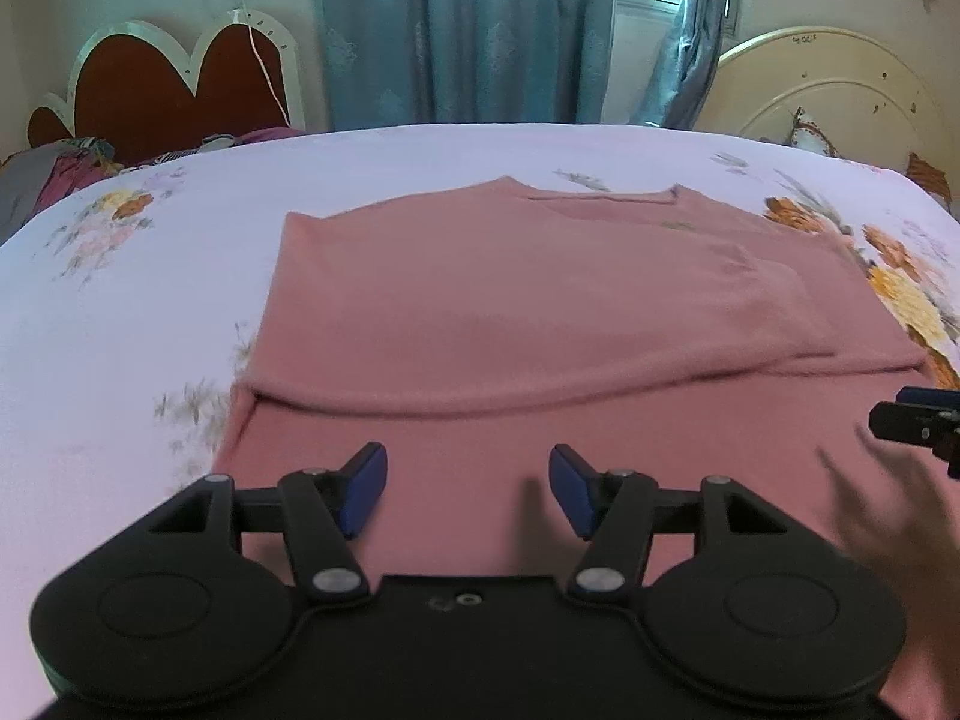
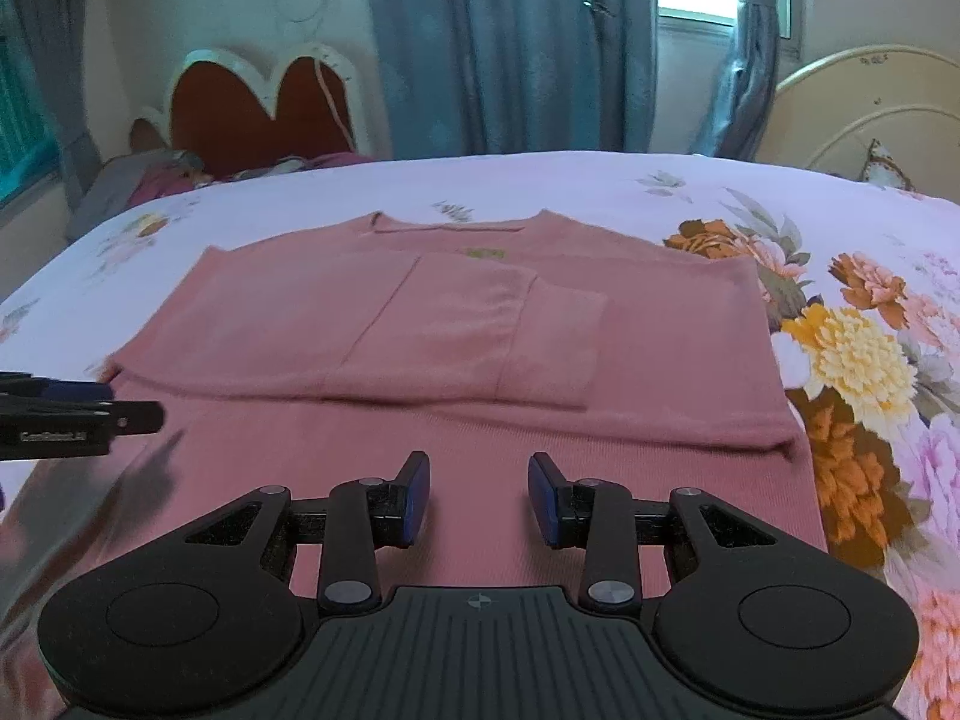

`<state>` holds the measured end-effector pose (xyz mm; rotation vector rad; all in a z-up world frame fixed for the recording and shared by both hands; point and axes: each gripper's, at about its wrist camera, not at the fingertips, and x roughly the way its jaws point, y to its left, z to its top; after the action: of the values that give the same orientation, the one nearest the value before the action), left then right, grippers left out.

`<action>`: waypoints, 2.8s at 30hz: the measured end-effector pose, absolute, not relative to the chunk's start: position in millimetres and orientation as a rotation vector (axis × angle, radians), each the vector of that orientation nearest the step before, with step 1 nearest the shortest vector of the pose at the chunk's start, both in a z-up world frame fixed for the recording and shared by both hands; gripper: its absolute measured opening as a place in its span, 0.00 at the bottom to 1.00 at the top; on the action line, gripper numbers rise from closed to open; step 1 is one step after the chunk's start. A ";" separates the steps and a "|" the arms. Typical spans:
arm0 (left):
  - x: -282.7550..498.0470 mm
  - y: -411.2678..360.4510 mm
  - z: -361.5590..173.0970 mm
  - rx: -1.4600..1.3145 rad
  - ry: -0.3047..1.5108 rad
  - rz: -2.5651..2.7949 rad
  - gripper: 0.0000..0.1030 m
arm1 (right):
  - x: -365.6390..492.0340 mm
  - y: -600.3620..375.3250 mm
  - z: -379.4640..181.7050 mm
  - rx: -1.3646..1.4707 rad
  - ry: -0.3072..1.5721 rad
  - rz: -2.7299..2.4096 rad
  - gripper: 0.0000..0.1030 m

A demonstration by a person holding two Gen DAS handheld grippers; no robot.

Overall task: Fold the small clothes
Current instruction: 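Move both open grippers to the ribbed hem of the sweatshirt, then grasp the ribbed hem with both grippers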

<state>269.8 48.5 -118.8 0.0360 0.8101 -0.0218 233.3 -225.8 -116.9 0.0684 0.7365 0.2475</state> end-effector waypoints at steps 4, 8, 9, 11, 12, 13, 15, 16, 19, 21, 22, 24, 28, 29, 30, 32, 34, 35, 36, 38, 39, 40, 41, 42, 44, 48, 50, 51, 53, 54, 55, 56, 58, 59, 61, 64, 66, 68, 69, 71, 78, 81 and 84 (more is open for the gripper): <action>243.7 47.1 -115.6 0.018 0.816 0.001 0.60 | 205.0 -232.4 -115.8 0.047 0.739 0.282 0.35; 217.4 46.8 -114.7 0.012 0.829 0.023 0.60 | 178.0 -236.5 -116.5 0.025 0.748 0.309 0.35; 211.9 46.7 -114.6 0.007 0.834 0.028 0.60 | 172.0 -236.9 -116.8 0.016 0.750 0.312 0.35; 203.2 47.0 -114.4 0.004 0.843 0.037 0.61 | 159.9 -238.8 -117.3 0.007 0.752 0.309 0.35; 199.0 47.2 -114.5 0.002 0.846 0.040 0.61 | 156.2 -240.4 -117.6 0.014 0.754 0.307 0.35; 195.3 47.7 -114.1 0.001 0.848 0.042 0.62 | 151.1 -241.7 -118.1 0.024 0.757 0.303 0.35; 189.0 48.0 -113.6 0.000 0.849 0.042 0.64 | 142.6 -243.4 -118.4 0.033 0.758 0.293 0.35; 185.8 48.4 -113.4 0.000 0.849 0.040 0.64 | 138.2 -243.5 -118.4 0.037 0.758 0.285 0.35; 177.5 50.3 -111.7 0.003 0.843 0.031 0.65 | 126.7 -242.9 -116.6 0.051 0.758 0.264 0.35; 171.8 53.3 -110.4 0.001 0.839 0.019 0.66 | 119.5 -241.0 -114.1 0.051 0.752 0.246 0.35; 168.8 54.5 -110.0 0.001 0.837 0.016 0.66 | 115.2 -239.6 -112.7 0.052 0.751 0.235 0.35; 161.7 58.4 -109.9 0.001 0.836 0.012 0.66 | 106.6 -237.7 -110.4 0.057 0.752 0.219 0.35; 144.7 70.1 -110.6 -0.013 0.841 0.008 0.67 | 88.4 -230.7 -108.0 0.054 0.759 0.190 0.35; 139.9 73.1 -111.0 -0.017 0.841 0.003 0.68 | 82.7 -229.0 -107.7 0.052 0.761 0.180 0.35; 135.4 75.9 -111.3 -0.017 0.840 0.001 0.68 | 78.2 -227.3 -108.0 0.053 0.763 0.172 0.35; 125.4 82.1 -112.3 -0.020 0.841 -0.002 0.69 | 67.4 -225.6 -107.7 0.060 0.766 0.154 0.35; 115.6 88.1 -113.5 -0.028 0.842 -0.006 0.69 | 57.0 -224.2 -107.9 0.064 0.769 0.136 0.35; 110.3 91.3 -114.3 -0.031 0.844 -0.008 0.69 | 52.5 -223.3 -108.0 0.065 0.771 0.130 0.35; 105.5 93.9 -115.0 -0.032 0.846 -0.010 0.69 | 47.8 -222.3 -108.4 0.065 0.772 0.123 0.35; 95.8 98.7 -115.9 -0.034 0.848 -0.011 0.69 | 39.2 -220.6 -109.3 0.065 0.776 0.106 0.35; 91.6 101.0 -116.2 -0.035 0.849 -0.011 0.69 | 35.4 -220.3 -109.7 0.066 0.778 0.098 0.35; 87.7 103.8 -116.7 -0.037 0.851 -0.011 0.69 | 31.7 -220.4 -110.0 0.070 0.779 0.088 0.35; 83.0 107.3 -117.2 -0.041 0.853 -0.010 0.69 | 27.4 -221.3 -110.3 0.074 0.779 0.075 0.35; 78.6 110.7 -117.7 -0.046 0.854 -0.007 0.70 | 23.6 -221.4 -110.7 0.076 0.780 0.065 0.35; 70.6 117.0 -118.7 -0.052 0.857 0.001 0.72 | 15.9 -224.4 -111.5 0.080 0.782 0.040 0.36; 57.5 129.2 -120.8 -0.066 0.864 0.018 0.72 | 3.6 -231.3 -111.7 0.083 0.772 -0.010 0.63; 53.7 135.1 -122.2 -0.078 0.869 0.024 0.72 | -1.5 -233.7 -110.9 0.072 0.756 -0.032 0.63; 52.5 137.0 -123.2 -0.085 0.872 0.026 0.72 | -2.9 -235.1 -110.8 0.070 0.754 -0.040 0.63; 48.9 140.1 -125.5 -0.101 0.873 0.025 0.70 | -3.9 -240.3 -111.8 0.074 0.758 -0.058 0.63; 47.6 141.4 -126.7 -0.110 0.875 0.018 0.69 | -4.5 -243.6 -112.7 0.077 0.759 -0.063 0.63; 47.1 142.2 -128.1 -0.122 0.877 0.010 0.67 | -5.2 -247.0 -113.6 0.080 0.762 -0.070 0.63; 46.9 142.4 -129.5 -0.133 0.879 0.003 0.64 | -5.5 -250.7 -114.9 0.086 0.766 -0.078 0.63; 48.0 142.5 -133.2 -0.155 0.881 -0.011 0.60 | -6.2 -258.6 -117.3 0.104 0.771 -0.091 0.63; 49.5 141.8 -135.2 -0.160 0.883 -0.015 0.58 | -6.5 -262.4 -118.5 0.111 0.774 -0.103 0.63; 52.8 140.2 -139.3 -0.175 0.888 -0.028 0.57 | -8.2 -268.5 -120.7 0.125 0.777 -0.116 0.63; 55.8 138.4 -143.7 -0.191 0.891 -0.055 0.52 | -8.4 -276.2 -126.1 0.155 0.793 -0.125 0.63; 56.6 137.3 -145.4 -0.191 0.890 -0.068 0.48 | -7.3 -278.8 -130.8 0.178 0.806 -0.121 0.63; 58.0 137.9 -146.2 -0.196 0.889 -0.084 0.34 | -5.9 -281.4 -136.4 0.211 0.822 -0.113 0.47; 58.7 138.7 -146.4 -0.203 0.889 -0.092 0.29 | -5.5 -282.1 -139.3 0.230 0.834 -0.103 0.33; 59.8 140.8 -147.5 -0.226 0.890 -0.103 0.12 | -6.7 -282.3 -141.2 0.246 0.834 -0.107 0.32; 62.3 139.0 -135.0 -0.259 0.843 -0.133 0.05 | -7.8 -281.8 -126.9 0.250 0.793 -0.096 0.10; 67.0 141.2 -118.9 -0.275 0.797 -0.141 0.05 | -4.6 -282.5 -112.1 0.260 0.751 -0.084 0.10; 76.4 142.1 -101.2 -0.293 0.751 -0.150 0.05 | 4.7 -285.3 -95.1 0.279 0.705 -0.067 0.10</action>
<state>76.4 142.1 -101.2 -0.2927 0.7506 -0.1496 4.7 -285.3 -95.1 0.2793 0.7050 -0.0669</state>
